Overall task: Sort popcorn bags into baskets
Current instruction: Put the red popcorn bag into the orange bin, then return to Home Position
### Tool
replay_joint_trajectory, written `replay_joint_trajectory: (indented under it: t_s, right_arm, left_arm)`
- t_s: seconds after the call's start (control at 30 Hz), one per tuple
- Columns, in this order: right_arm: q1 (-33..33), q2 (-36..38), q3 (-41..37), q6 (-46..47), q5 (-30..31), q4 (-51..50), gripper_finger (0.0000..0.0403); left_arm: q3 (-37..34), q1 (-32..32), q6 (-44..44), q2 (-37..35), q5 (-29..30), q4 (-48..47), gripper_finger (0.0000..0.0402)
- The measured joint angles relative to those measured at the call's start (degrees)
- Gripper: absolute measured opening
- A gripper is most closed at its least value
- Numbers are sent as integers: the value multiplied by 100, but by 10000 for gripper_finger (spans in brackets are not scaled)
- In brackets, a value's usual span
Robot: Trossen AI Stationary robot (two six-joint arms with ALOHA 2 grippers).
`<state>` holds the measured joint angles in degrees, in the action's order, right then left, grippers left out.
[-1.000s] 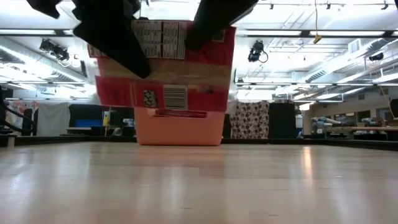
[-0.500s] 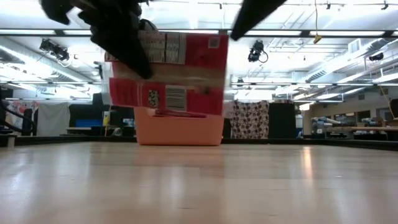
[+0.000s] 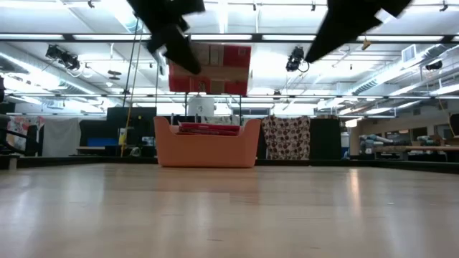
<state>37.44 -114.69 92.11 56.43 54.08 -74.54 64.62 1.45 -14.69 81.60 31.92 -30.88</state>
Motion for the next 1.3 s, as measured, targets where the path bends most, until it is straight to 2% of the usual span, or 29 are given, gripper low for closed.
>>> replay_joint_trajectory:
  t_s: [0.17,0.4,0.6,0.77,0.93,1.1,1.3]
  right_arm:
    - [116,-4,-415,229,7,147,154]
    - [242,-2,-717,771,100,185,154]
    - [361,-2,-732,1194,348,257,154]
    - [408,-2,-730,1401,340,414,154]
    - [450,-2,-730,1409,258,625,154]
    - [451,-2,-730,1406,174,658,153]
    - [442,65,-730,1329,149,630,153]
  left_arm:
    - [-2,-1053,-1027,59,-118,702,31]
    - [-20,-2545,-1521,132,-1408,1533,31]
    - [-37,-3318,-1942,667,-2113,1717,31]
    - [-42,-3558,-2360,1175,-2127,1853,37]
    - [-40,-3530,-2354,1367,-1996,2040,93]
    - [-42,-3304,-2320,1218,-1188,1943,155]
    - [-39,-3136,-1930,671,-1334,1587,177]
